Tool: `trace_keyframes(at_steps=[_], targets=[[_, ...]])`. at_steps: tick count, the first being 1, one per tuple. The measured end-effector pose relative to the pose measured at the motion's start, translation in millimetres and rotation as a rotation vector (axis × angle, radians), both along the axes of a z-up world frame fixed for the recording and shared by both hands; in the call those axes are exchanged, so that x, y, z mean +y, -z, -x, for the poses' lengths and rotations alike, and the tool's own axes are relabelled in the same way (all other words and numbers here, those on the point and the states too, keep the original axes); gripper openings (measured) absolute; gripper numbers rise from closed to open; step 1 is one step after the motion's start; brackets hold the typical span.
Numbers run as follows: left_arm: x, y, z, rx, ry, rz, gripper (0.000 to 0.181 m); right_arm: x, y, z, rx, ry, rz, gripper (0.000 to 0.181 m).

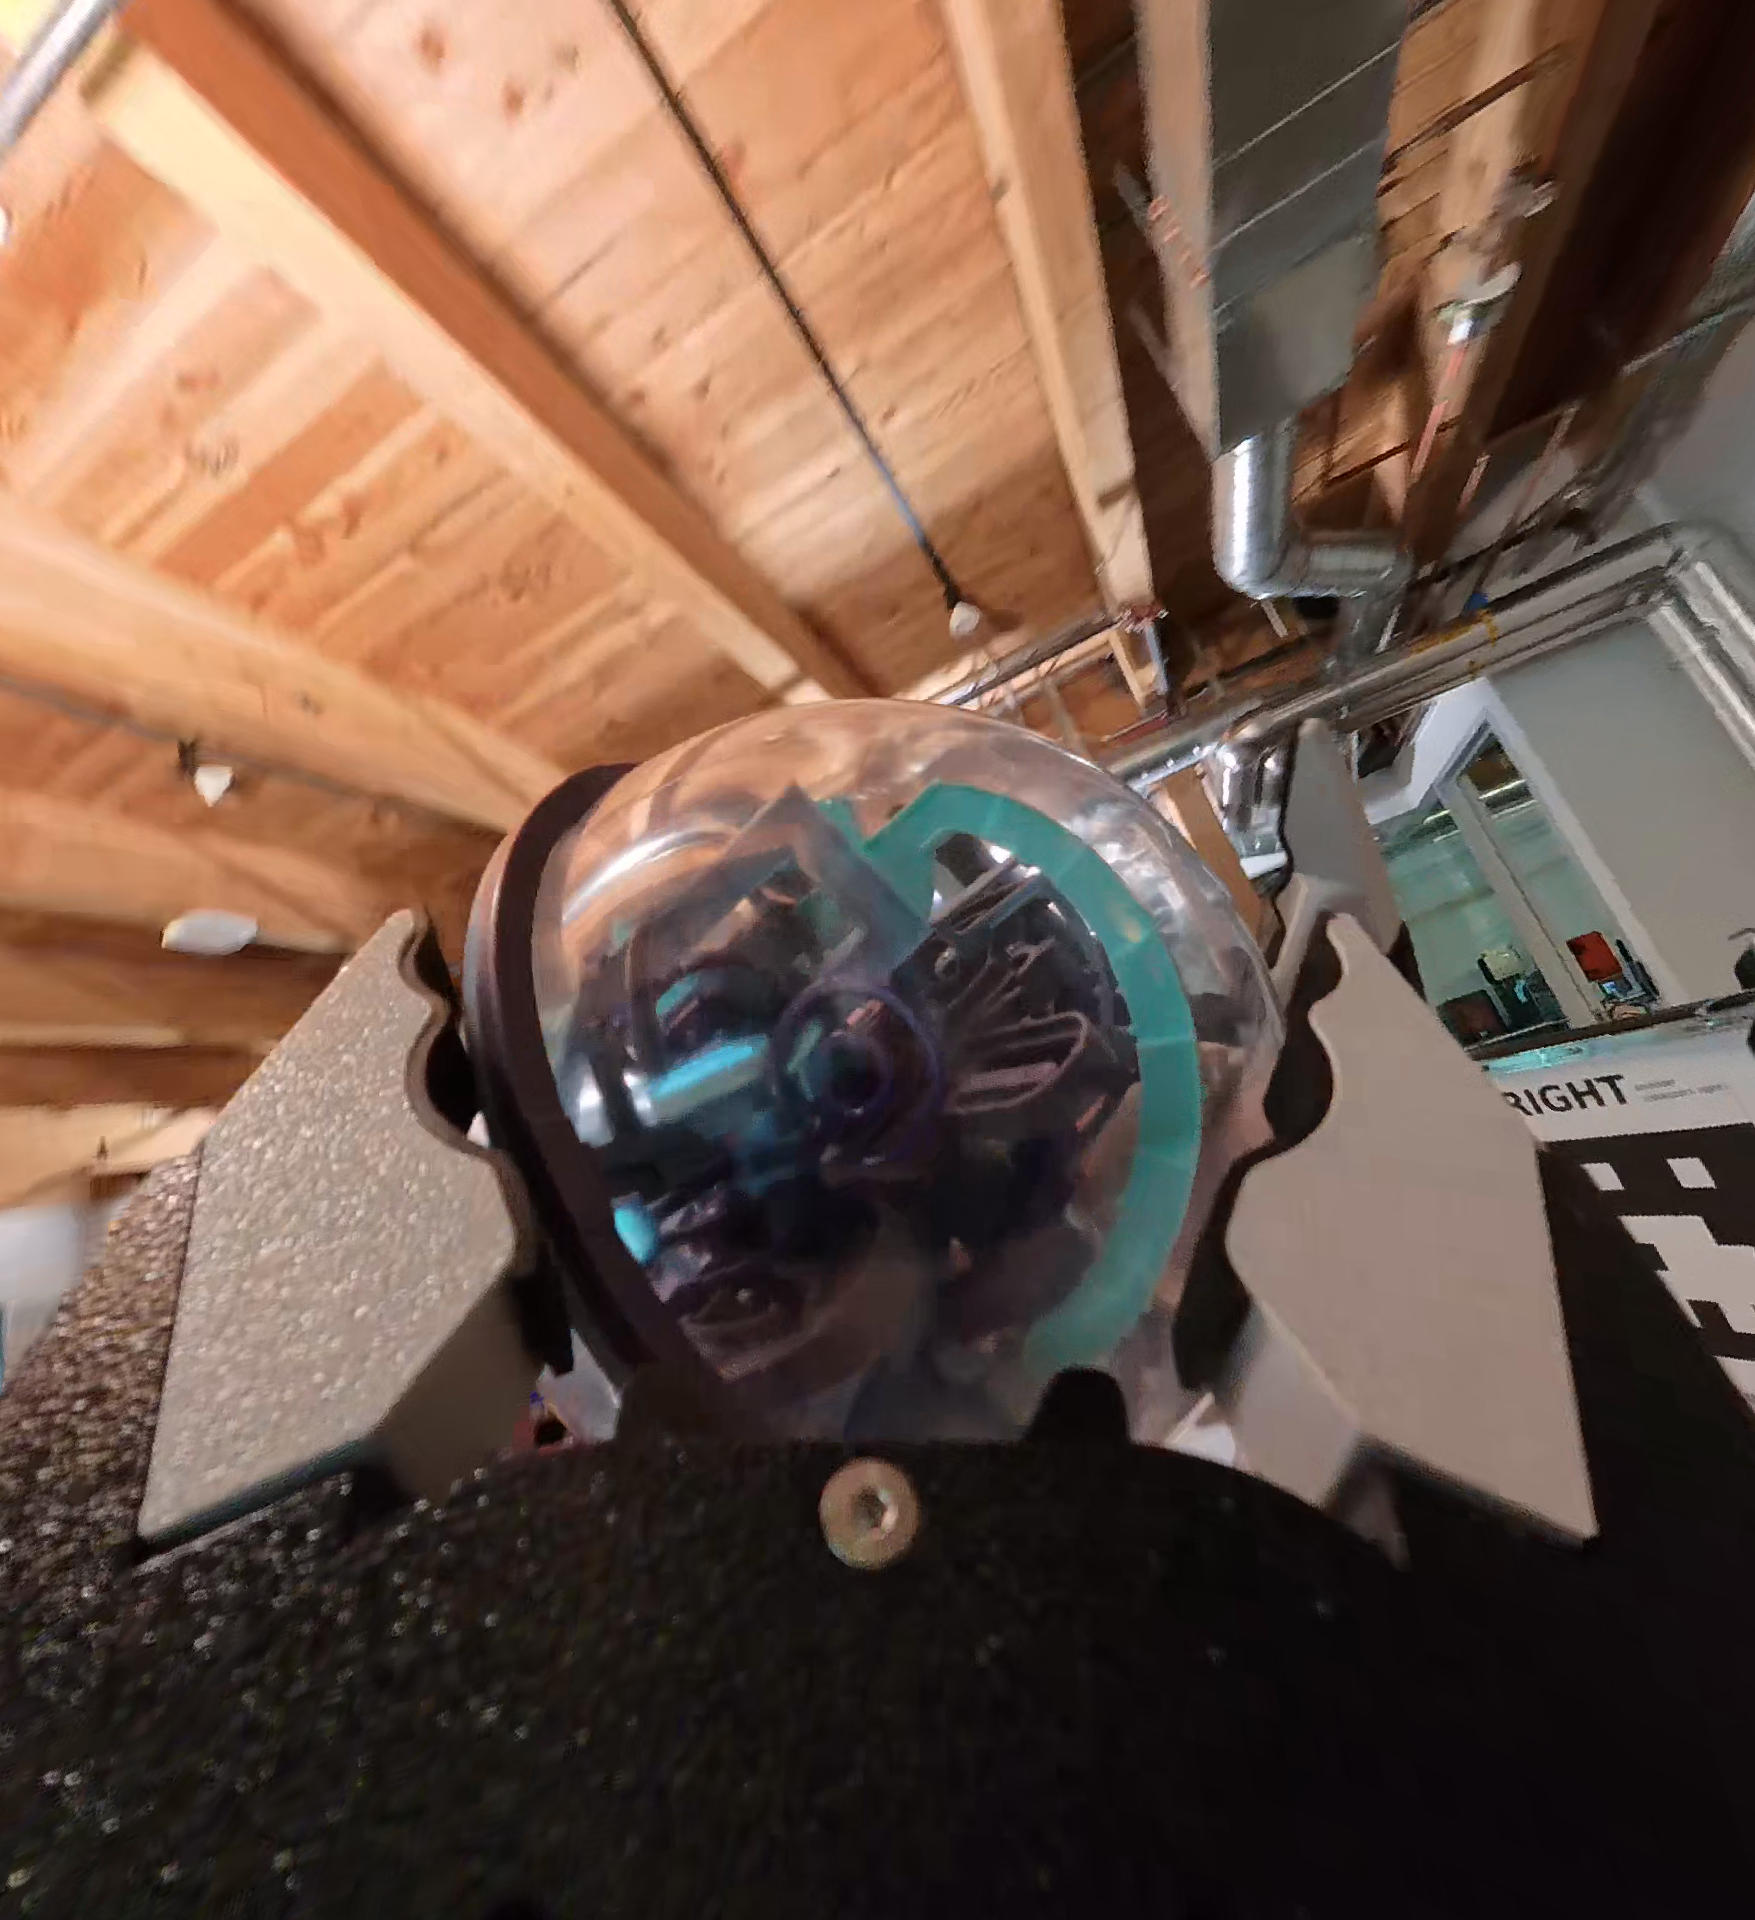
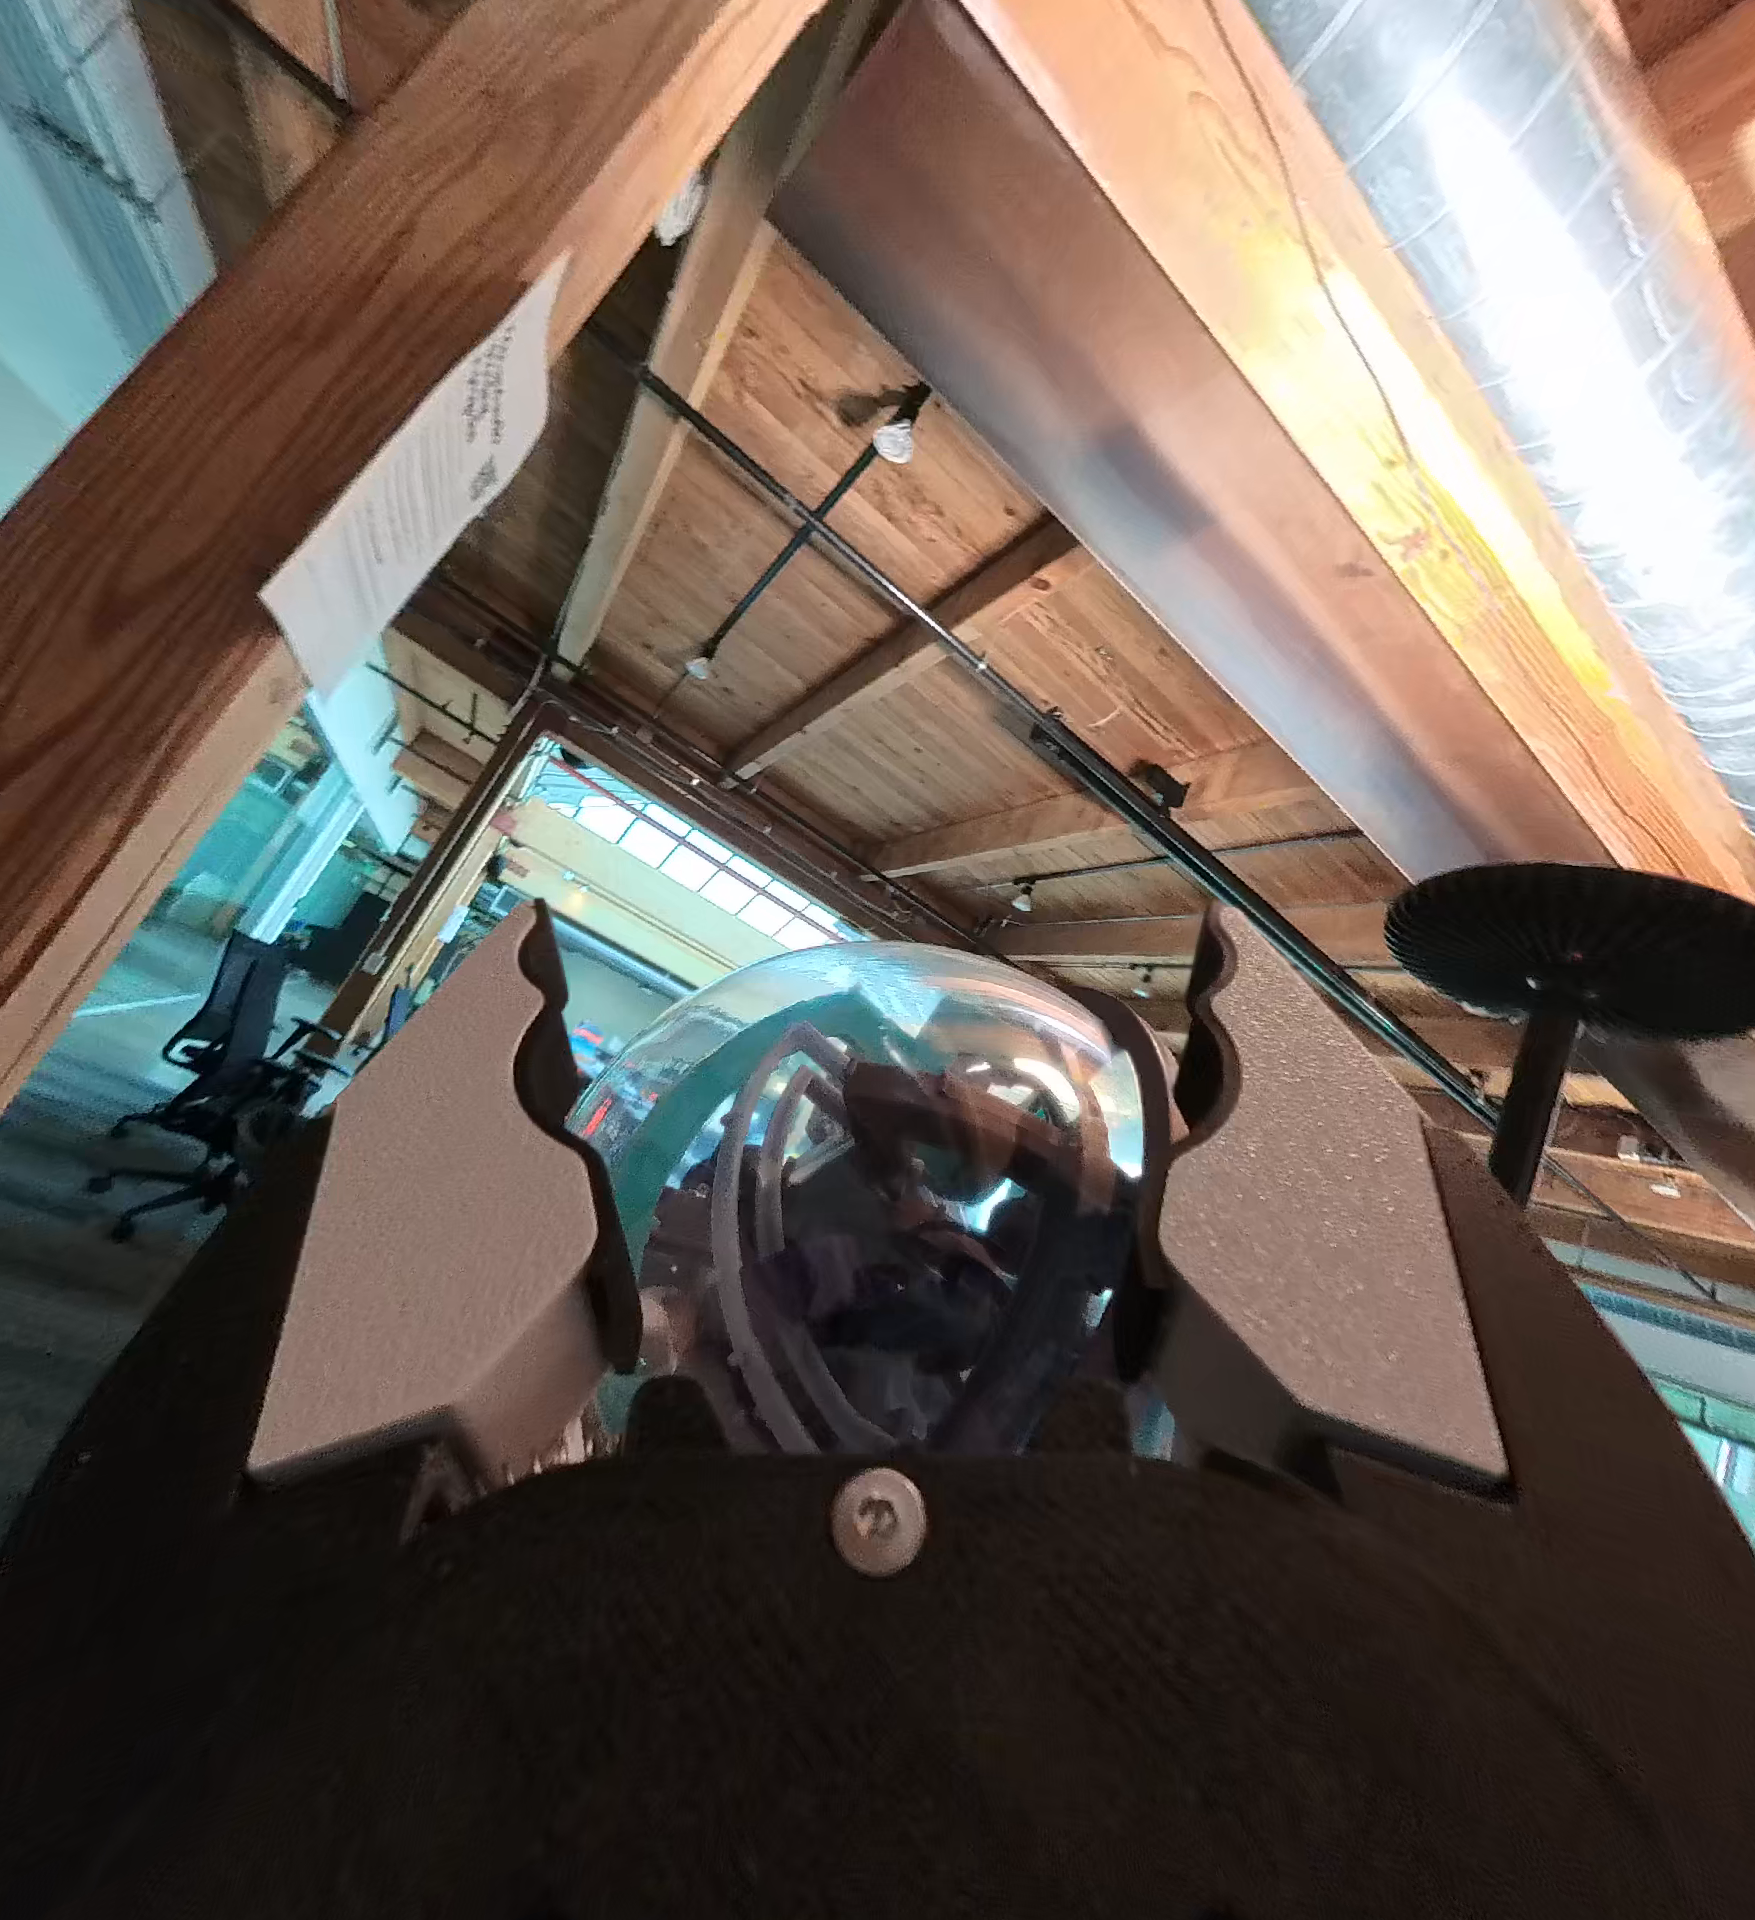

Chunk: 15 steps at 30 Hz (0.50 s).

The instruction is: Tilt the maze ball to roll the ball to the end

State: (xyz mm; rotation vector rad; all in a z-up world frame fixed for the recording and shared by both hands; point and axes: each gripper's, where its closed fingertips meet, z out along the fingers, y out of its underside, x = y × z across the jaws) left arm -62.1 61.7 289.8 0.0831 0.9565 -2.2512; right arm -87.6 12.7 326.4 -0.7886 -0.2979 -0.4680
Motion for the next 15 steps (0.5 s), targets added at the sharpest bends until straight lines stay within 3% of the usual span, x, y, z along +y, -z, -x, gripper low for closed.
trace_keyframes(at_steps=[4,7,10,15], targets=[[-1.9,16.5,-23.6,0.132,0.015,-0.069,0.157,3.9,21.4,-19.0,0.023,-0.015,0.014,0.117],[-0.8,24.9,-28.8,0.123,-0.016,-0.099,0.157,6.4,33.6,-33.7,0.085,-0.028,0.014,0.120],[-11.7,39.3,-32.3,0.055,-0.106,-0.213,0.157,9.1,43.7,-40.3,0.087,-0.024,0.021,0.133],[-24.6,67.2,-16.2,-0.106,-0.178,-0.378,0.158,0.5,65.3,-31.4,0.071,-0.095,-0.023,0.134]])
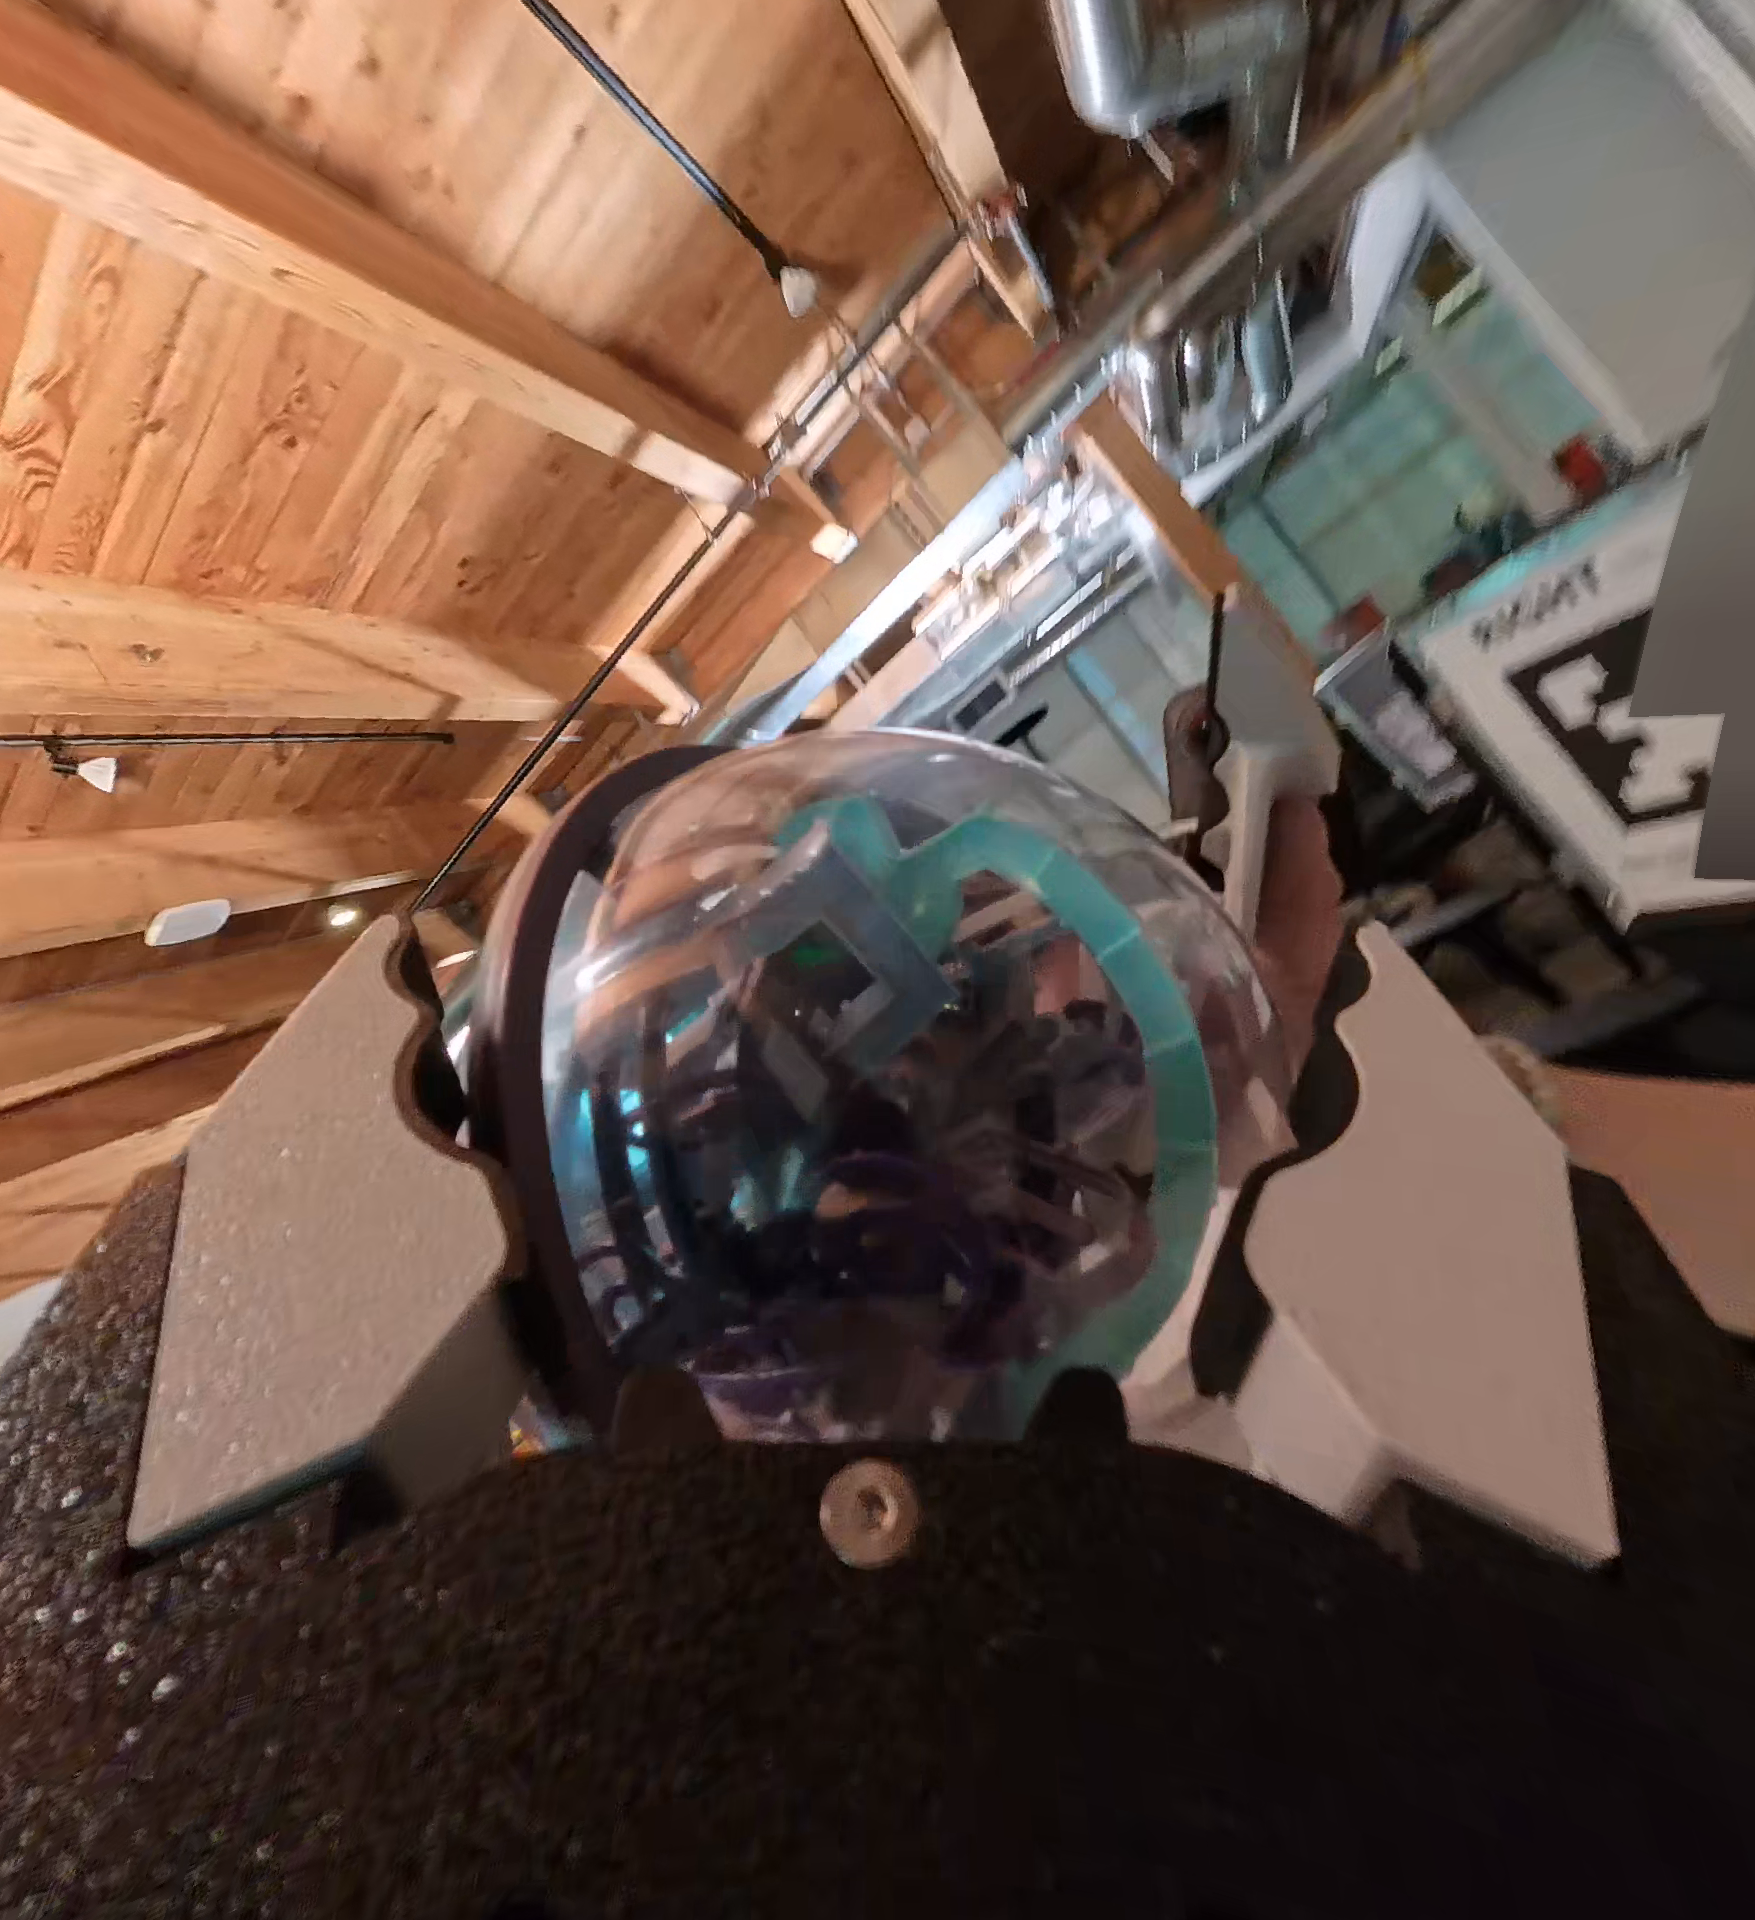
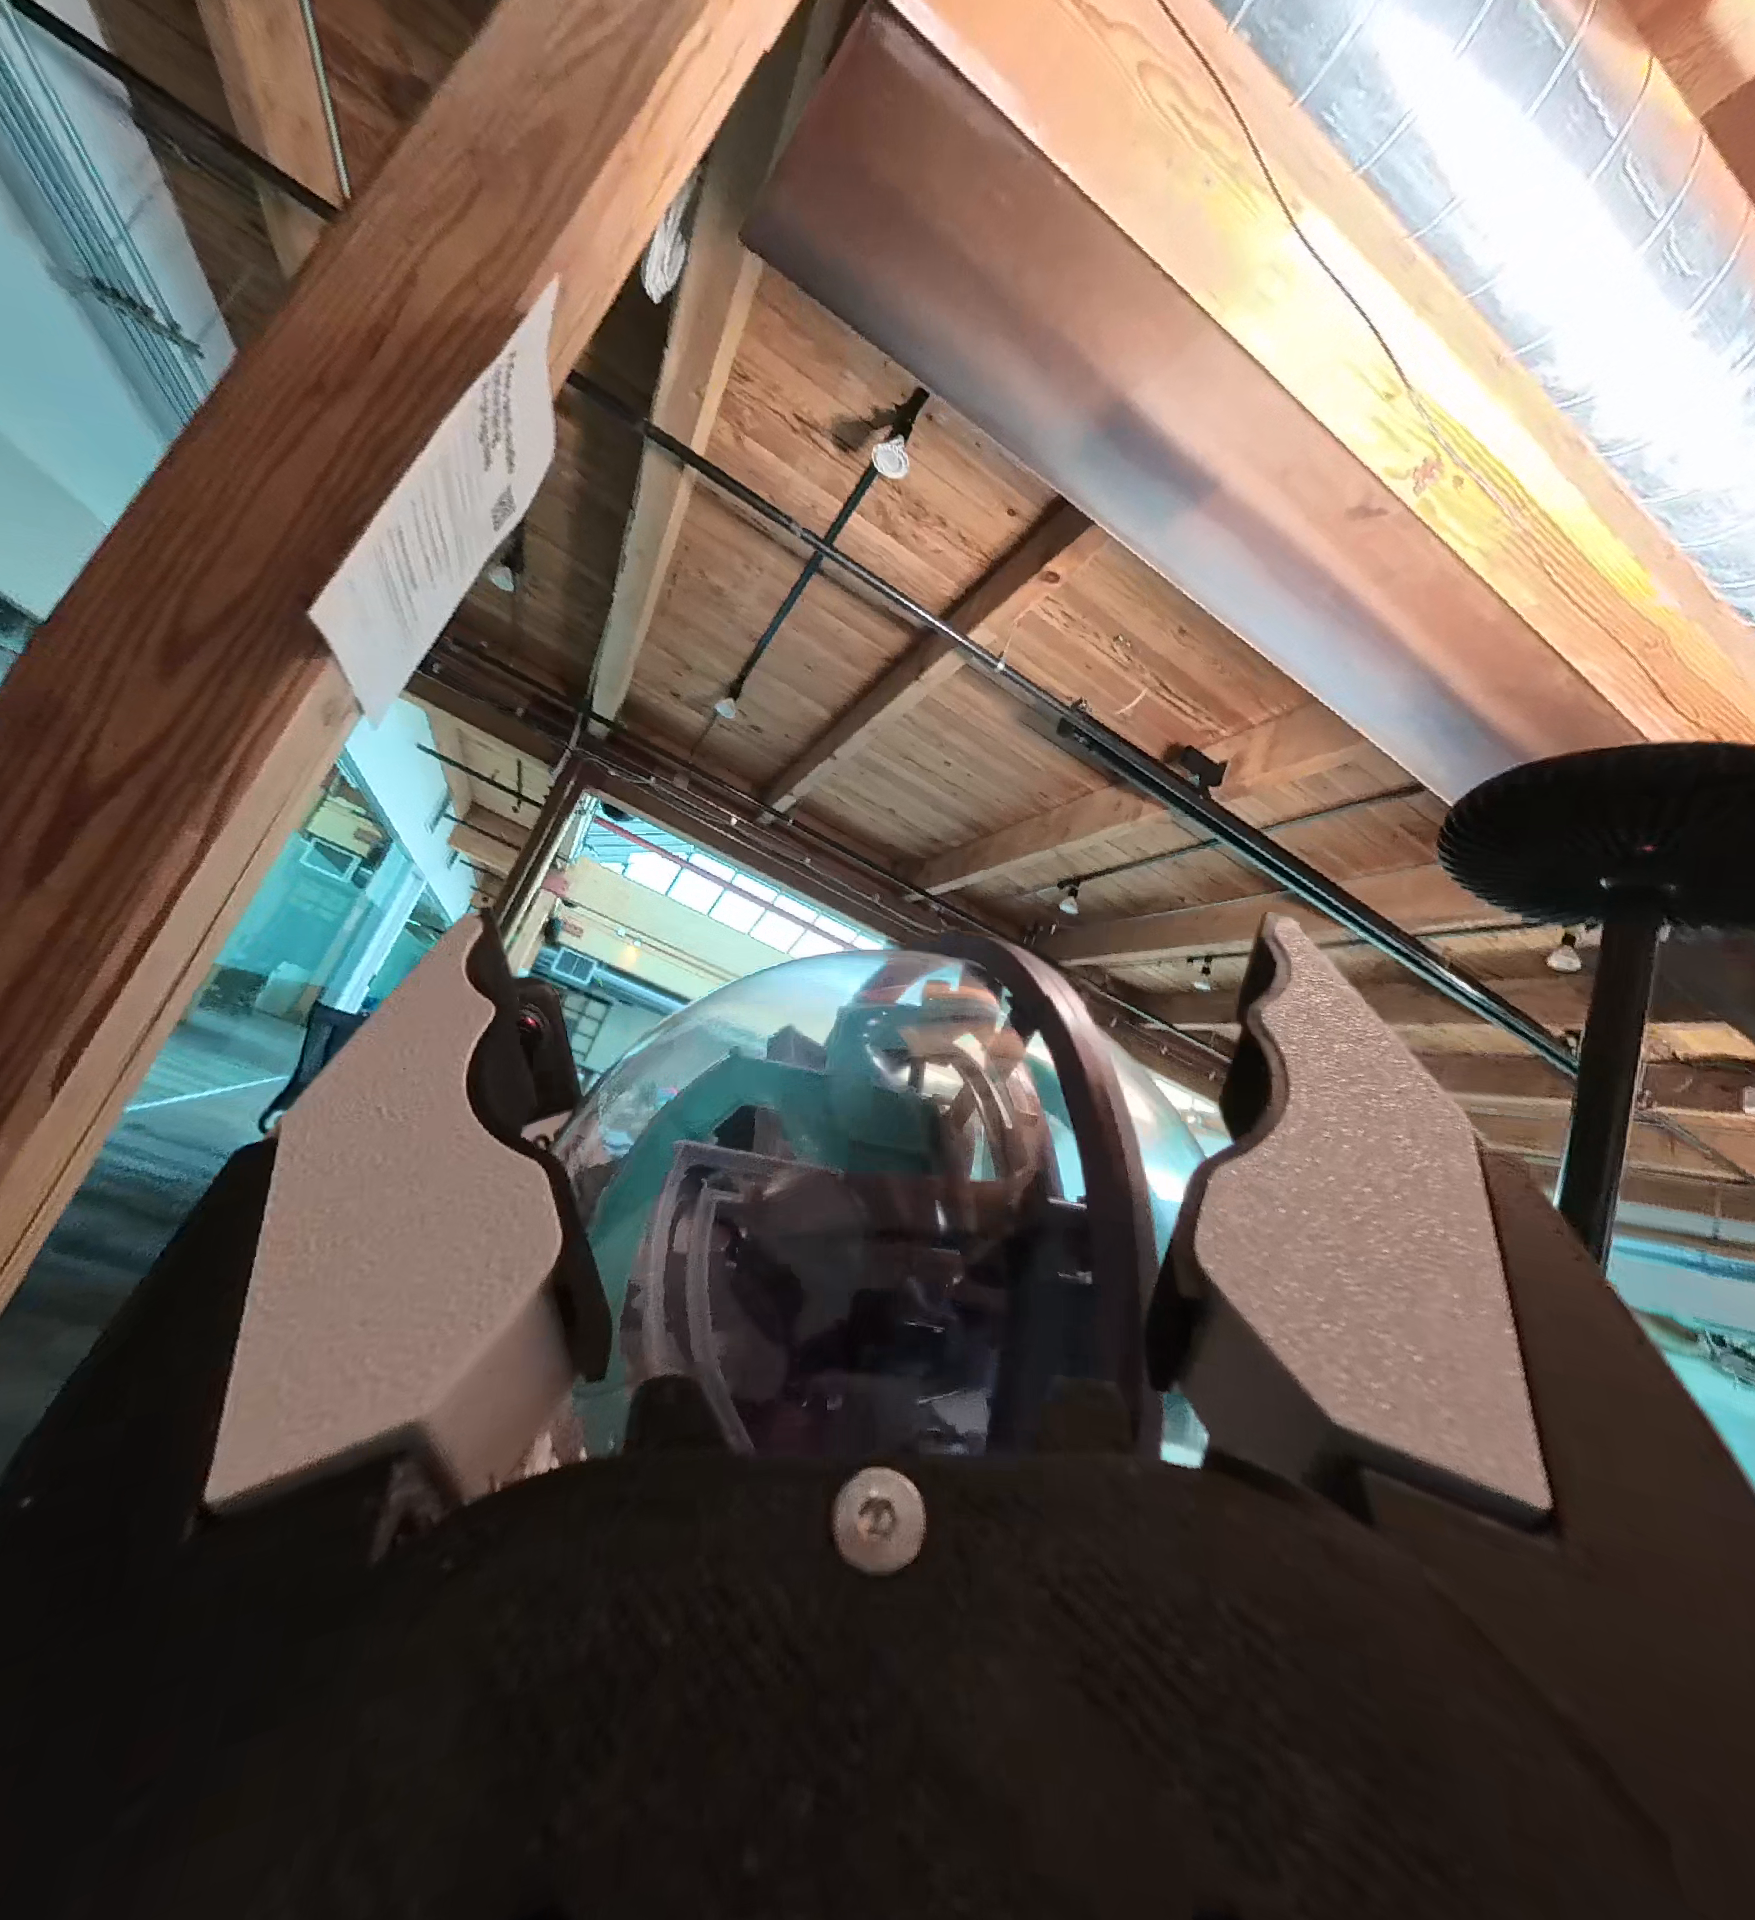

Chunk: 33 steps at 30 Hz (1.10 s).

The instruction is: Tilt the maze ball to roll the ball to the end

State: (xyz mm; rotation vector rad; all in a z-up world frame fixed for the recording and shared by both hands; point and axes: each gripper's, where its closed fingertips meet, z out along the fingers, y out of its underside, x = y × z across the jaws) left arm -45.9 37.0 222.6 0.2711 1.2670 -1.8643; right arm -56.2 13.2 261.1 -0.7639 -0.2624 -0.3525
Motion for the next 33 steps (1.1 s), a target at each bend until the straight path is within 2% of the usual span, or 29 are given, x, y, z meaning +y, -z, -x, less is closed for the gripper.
trace_keyframes(at_steps=[2,6,10,15,19,24,27,30,33], targets=[[-5.5,13.9,-2.5,-0.005,-0.059,-0.063,0.158,1.6,15.1,1.8,-0.037,0.011,0.013,0.140],[-13.9,39.7,-6.1,0.123,-0.077,-0.178,0.158,1.2,42.6,0.1,-0.032,-0.047,0.065,0.144],[-20.9,59.1,-5.0,0.116,-0.127,-0.265,0.158,0.5,62.3,4.3,-0.066,-0.042,0.076,0.147],[-17.3,52.8,1.4,0.235,0.052,-0.154,0.157,0.2,70.5,12.8,-0.098,0.010,0.090,0.146],[-15.2,47.2,-4.7,0.299,0.095,-0.097,0.158,5.3,76.4,4.8,-0.077,0.063,0.117,0.151],[-13.9,45.0,-13.4,0.301,0.092,-0.047,0.158,4.0,76.4,-9.3,0.002,0.049,0.122,0.152],[-22.6,52.1,-15.3,0.175,-0.036,-0.130,0.158,1.1,66.3,-22.5,0.088,0.010,0.129,0.144],[-25.8,36.3,-5.7,0.089,-0.081,-0.122,0.158,-2.1,51.3,-15.8,0.045,-0.011,0.119,0.145],[-21.1,17.0,9.5,0.035,-0.015,-0.076,0.158,-8.5,28.0,0.5,0.003,-0.027,0.091,0.137]])
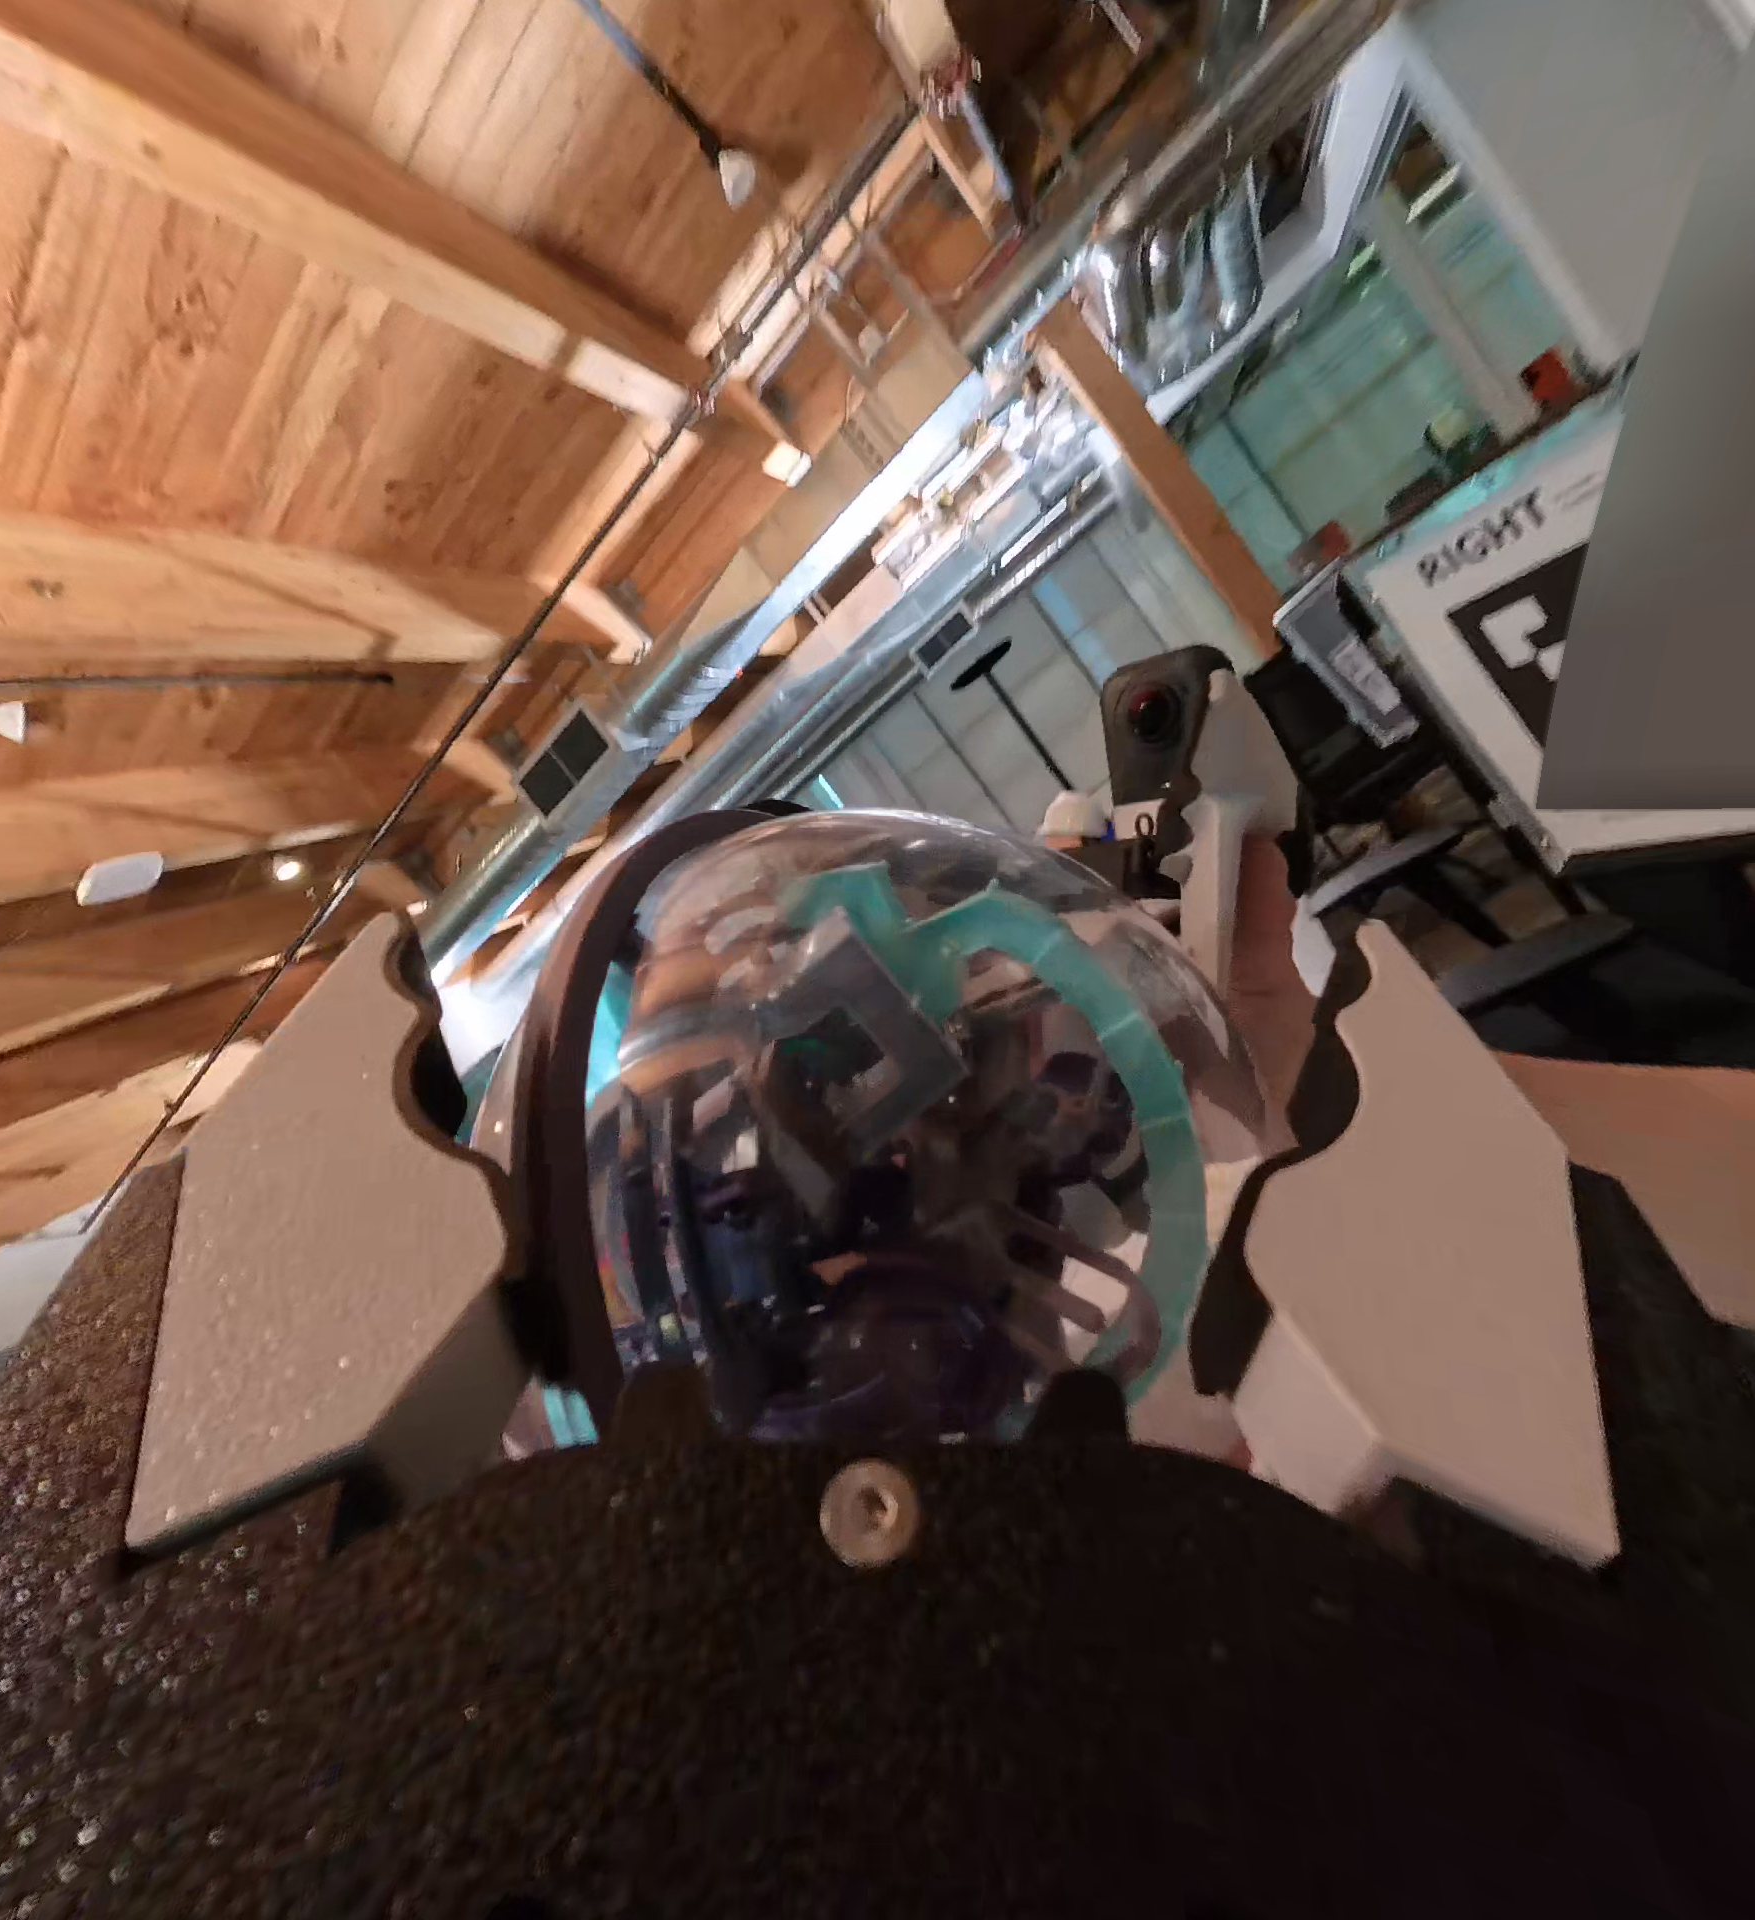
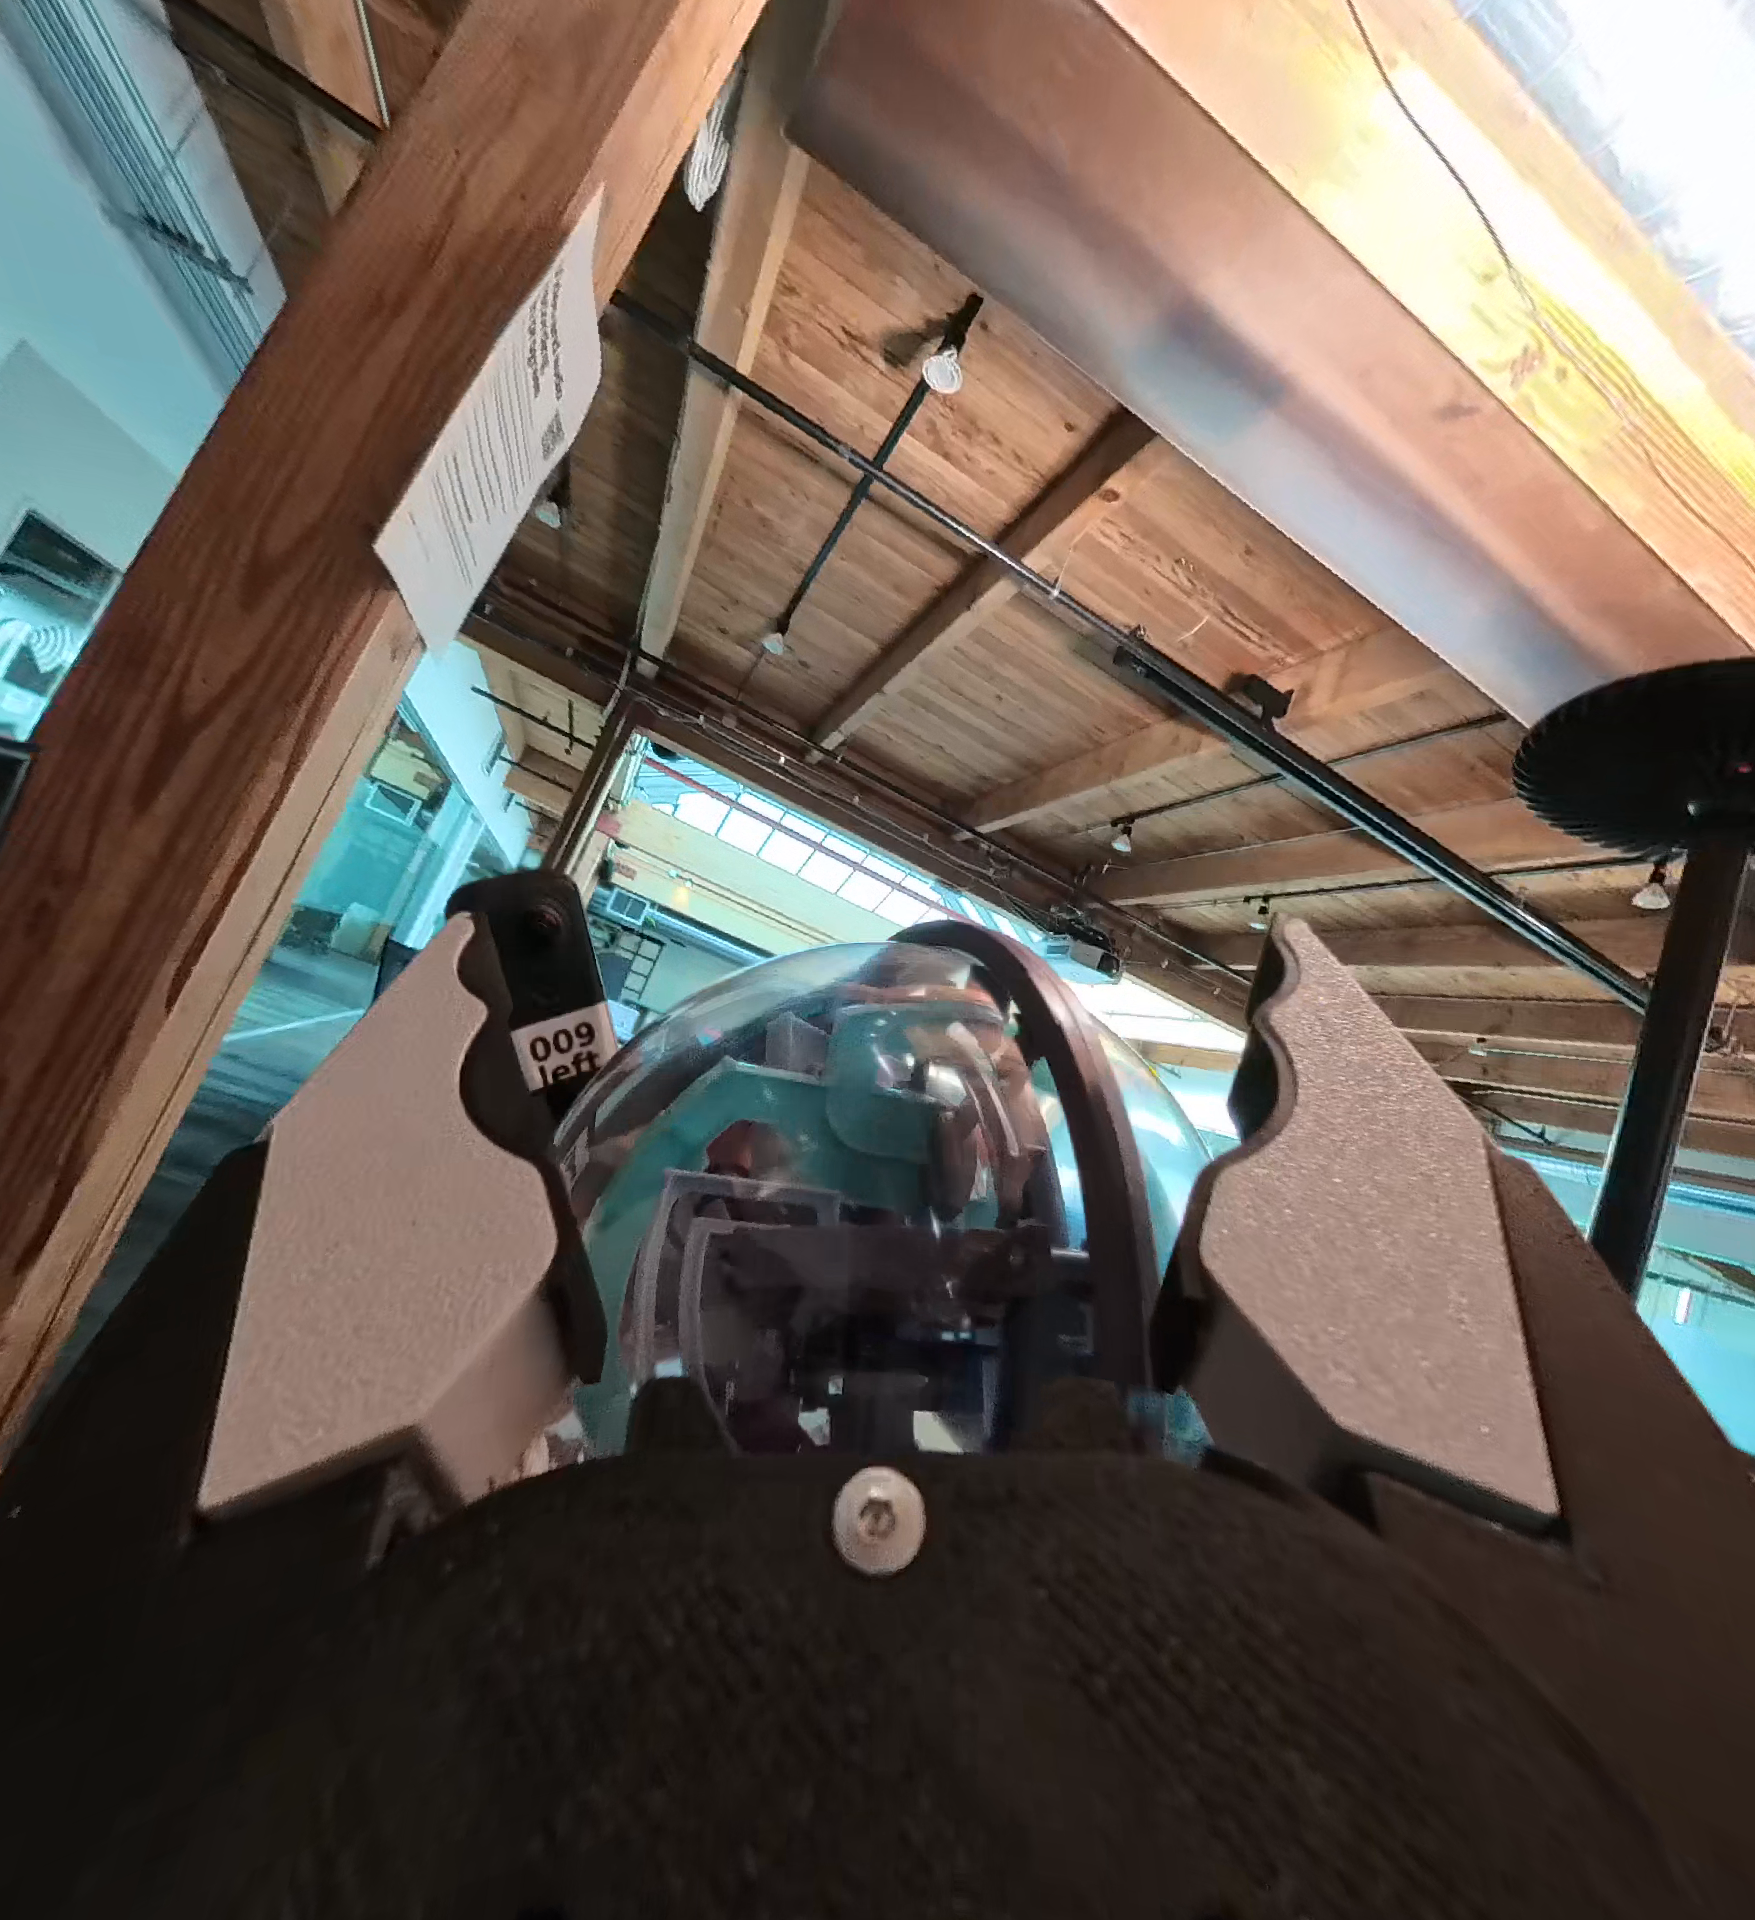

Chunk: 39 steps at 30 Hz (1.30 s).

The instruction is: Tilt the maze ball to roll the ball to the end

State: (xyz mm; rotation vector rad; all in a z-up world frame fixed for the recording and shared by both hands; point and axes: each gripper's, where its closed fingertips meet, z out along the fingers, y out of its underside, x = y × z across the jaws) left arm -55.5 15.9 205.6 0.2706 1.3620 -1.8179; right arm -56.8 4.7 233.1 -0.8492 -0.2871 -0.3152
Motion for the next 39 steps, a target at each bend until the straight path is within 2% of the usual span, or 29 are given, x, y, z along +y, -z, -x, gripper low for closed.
trace_keyframes(at_steps=[4,8,10,14,15,18,22,27,29,30,31,33,34,36,39], targets=[[8.0,-22.4,15.1,-0.072,0.043,0.104,0.158,7.0,-18.5,15.9,-0.077,0.060,0.034,0.140],[9.7,-32.5,24.8,-0.115,0.054,0.087,0.158,10.9,-29.0,27.4,-0.121,0.081,0.038,0.141],[9.3,-38.7,40.6,-0.223,0.062,0.080,0.158,9.9,-35.8,44.7,-0.222,0.079,0.031,0.141],[-0.7,-44.2,108.5,-0.586,-0.005,0.007,0.158,0.5,-43.3,121.5,-0.538,0.020,0.003,0.137],[-0.5,-49.2,109.0,-0.627,-0.028,-0.004,0.158,4.7,-47.3,123.3,-0.577,0.031,0.015,0.141],[9.7,-71.2,91.1,-0.520,-0.026,0.034,0.158,11.9,-70.7,100.6,-0.479,-0.005,0.026,0.140],[-1.3,-63.6,124.6,-0.665,-0.065,-0.037,0.158,-9.2,-66.9,135.4,-0.576,-0.113,-0.066,0.131],[-8.2,-68.0,112.4,-0.557,-0.107,-0.129,0.158,-20.1,-73.5,114.7,-0.437,-0.175,-0.163,0.130],[-20.8,-54.3,137.4,-0.695,-0.119,-0.194,0.158,-40.5,-61.9,140.9,-0.532,-0.234,-0.237,0.121],[-27.0,-48.1,143.0,-0.757,-0.152,-0.230,0.158,-44.8,-54.1,150.3,-0.593,-0.236,-0.256,0.124],[-28.4,-49.5,132.5,-0.735,-0.185,-0.249,0.158,-39.7,-55.7,141.5,-0.567,-0.208,-0.243,0.130],[-17.9,-63.6,89.1,-0.482,-0.183,-0.230,0.158,-19.8,-65.0,93.6,-0.388,-0.145,-0.205,0.141],[-13.1,-64.3,72.1,-0.371,-0.180,-0.232,0.158,-16.3,-65.4,73.3,-0.293,-0.161,-0.212,0.140],[-14.3,-53.9,65.9,-0.339,-0.189,-0.277,0.158,-24.3,-58.1,60.4,-0.216,-0.226,-0.272,0.134],[-16.5,-45.5,57.1,-0.275,-0.201,-0.308,0.158,-29.8,-48.3,50.5,-0.154,-0.237,-0.323,0.131]])
